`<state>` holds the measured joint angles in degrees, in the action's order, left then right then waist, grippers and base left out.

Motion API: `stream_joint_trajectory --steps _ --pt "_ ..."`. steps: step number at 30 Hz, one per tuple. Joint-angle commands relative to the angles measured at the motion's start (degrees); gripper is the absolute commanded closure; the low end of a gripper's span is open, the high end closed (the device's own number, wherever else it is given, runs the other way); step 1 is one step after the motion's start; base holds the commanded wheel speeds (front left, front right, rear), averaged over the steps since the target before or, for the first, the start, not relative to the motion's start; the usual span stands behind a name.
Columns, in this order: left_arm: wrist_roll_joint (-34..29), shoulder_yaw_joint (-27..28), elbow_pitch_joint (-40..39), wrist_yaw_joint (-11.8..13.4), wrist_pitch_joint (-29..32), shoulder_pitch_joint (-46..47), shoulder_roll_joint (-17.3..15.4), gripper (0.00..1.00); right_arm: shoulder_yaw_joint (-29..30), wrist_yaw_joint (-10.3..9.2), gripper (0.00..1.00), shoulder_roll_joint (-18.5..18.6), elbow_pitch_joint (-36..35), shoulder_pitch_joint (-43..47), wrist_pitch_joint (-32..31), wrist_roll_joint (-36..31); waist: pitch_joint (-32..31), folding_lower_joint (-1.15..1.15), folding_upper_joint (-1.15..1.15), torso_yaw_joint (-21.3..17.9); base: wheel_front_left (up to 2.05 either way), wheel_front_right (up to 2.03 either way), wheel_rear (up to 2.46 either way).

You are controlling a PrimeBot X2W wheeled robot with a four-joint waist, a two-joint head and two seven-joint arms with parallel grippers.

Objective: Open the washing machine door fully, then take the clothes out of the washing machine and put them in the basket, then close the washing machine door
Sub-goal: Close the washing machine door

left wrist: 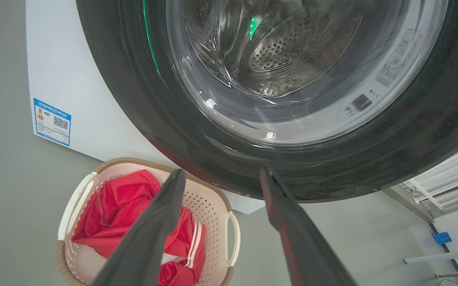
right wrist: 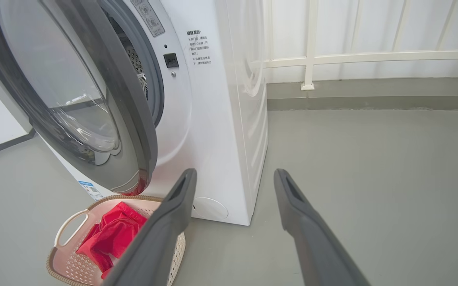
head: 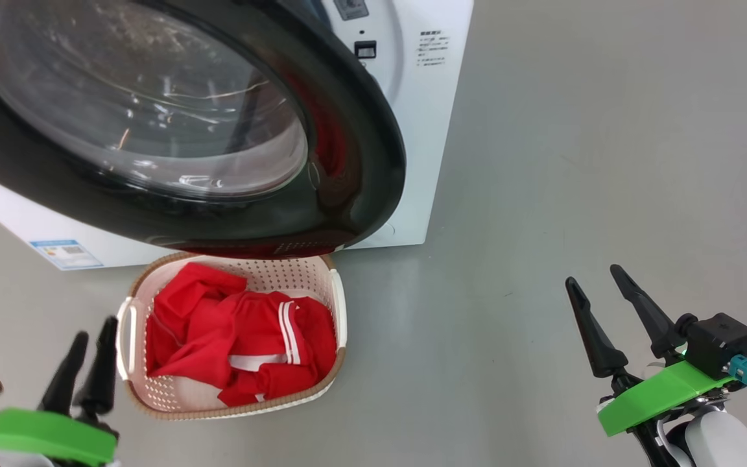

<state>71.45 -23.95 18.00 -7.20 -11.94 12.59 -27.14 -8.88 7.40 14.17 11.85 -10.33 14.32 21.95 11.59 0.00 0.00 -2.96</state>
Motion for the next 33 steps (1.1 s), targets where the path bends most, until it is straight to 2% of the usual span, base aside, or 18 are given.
stream_joint_trajectory --steps 1,4,12,15,16,18,26,33 --pt "-1.21 1.48 -0.13 -0.29 -1.53 0.19 -2.03 0.0 -0.82 0.09 0.0 0.6 -1.41 0.97 0.68 0.5 -0.18 0.0 0.0 -0.31 0.0 0.0 0.0" --pt "-6.2 1.36 2.8 -0.29 -2.91 0.0 -0.68 0.0 -0.66 0.09 0.0 0.5 -1.39 1.27 0.68 0.48 -0.51 0.0 0.0 -0.68 0.0 0.0 0.0" --pt "-28.27 11.92 4.11 -0.29 -3.04 -2.88 7.07 0.0 -0.25 0.09 0.0 0.44 -1.38 1.68 0.68 0.5 -1.26 0.0 0.0 -1.01 0.0 0.0 0.0" --pt "-36.24 16.31 3.15 -0.29 -3.05 -4.78 10.31 0.0 -0.09 0.09 0.0 0.53 -1.35 1.84 0.68 0.48 -1.62 0.0 0.0 -1.12 0.0 0.0 0.0" --pt "-40.83 18.72 1.98 -0.29 -3.05 -5.97 12.24 0.0 -0.01 0.09 0.0 0.55 -1.32 1.95 0.68 0.46 -1.8 0.0 0.0 -1.14 0.0 0.0 0.0" --pt "-44.38 20.69 0.62 -0.29 -3.05 -7.03 14.0 0.0 0.01 0.09 0.0 0.57 -1.26 2.03 0.68 0.46 -1.97 0.0 0.0 -1.16 0.0 0.0 0.0" --pt "-54.25 27.45 -5.12 -0.29 -3.06 -10.01 19.5 0.0 -0.05 0.09 0.0 0.47 -1.1 2.5 0.68 0.36 -2.68 0.0 0.0 -1.23 0.0 0.0 0.0" --pt "-57.58 28.39 -5.77 -0.29 -3.06 -10.81 21.19 0.0 0.12 0.09 0.0 0.24 -1.14 3.06 0.68 0.29 -2.62 0.0 0.0 -1.12 0.0 0.0 0.0"
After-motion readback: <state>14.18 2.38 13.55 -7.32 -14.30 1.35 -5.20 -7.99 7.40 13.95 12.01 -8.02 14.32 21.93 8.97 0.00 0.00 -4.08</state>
